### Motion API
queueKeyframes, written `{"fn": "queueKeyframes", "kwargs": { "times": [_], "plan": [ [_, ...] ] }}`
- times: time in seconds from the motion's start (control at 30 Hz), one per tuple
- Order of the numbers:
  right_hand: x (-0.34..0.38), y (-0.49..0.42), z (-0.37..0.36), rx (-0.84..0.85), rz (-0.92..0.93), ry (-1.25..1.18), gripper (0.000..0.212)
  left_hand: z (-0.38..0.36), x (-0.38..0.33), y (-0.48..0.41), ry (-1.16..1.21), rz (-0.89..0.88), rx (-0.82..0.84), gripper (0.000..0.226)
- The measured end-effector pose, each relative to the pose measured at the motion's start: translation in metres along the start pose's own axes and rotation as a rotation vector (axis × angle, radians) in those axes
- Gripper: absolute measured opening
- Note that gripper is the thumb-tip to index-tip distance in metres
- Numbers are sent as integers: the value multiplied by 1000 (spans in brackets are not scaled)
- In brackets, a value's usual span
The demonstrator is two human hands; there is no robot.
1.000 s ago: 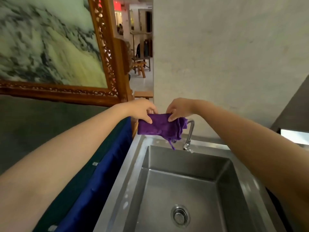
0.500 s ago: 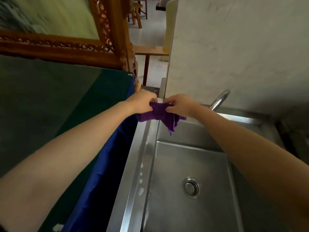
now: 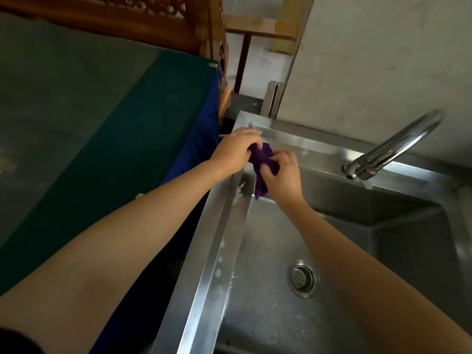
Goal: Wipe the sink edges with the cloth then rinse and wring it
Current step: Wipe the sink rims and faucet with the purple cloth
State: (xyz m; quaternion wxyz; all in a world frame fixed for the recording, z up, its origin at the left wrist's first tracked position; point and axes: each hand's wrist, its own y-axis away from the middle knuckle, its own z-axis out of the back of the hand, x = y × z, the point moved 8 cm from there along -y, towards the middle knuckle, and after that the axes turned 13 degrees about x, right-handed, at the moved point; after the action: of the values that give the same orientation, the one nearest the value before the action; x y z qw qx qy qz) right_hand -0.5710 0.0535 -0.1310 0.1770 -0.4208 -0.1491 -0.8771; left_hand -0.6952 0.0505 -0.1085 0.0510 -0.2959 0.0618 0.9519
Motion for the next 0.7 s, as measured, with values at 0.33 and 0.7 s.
{"fn": "queueKeyframes", "kwargs": {
  "times": [0.33,0.7],
  "plan": [
    [-37,21,-72,102,58,165,23,-81,80,53,10,286,76,52],
    [-49,47,-114,235,72,445,60,-83,84,50,-112,301,15,48]
  ]
}}
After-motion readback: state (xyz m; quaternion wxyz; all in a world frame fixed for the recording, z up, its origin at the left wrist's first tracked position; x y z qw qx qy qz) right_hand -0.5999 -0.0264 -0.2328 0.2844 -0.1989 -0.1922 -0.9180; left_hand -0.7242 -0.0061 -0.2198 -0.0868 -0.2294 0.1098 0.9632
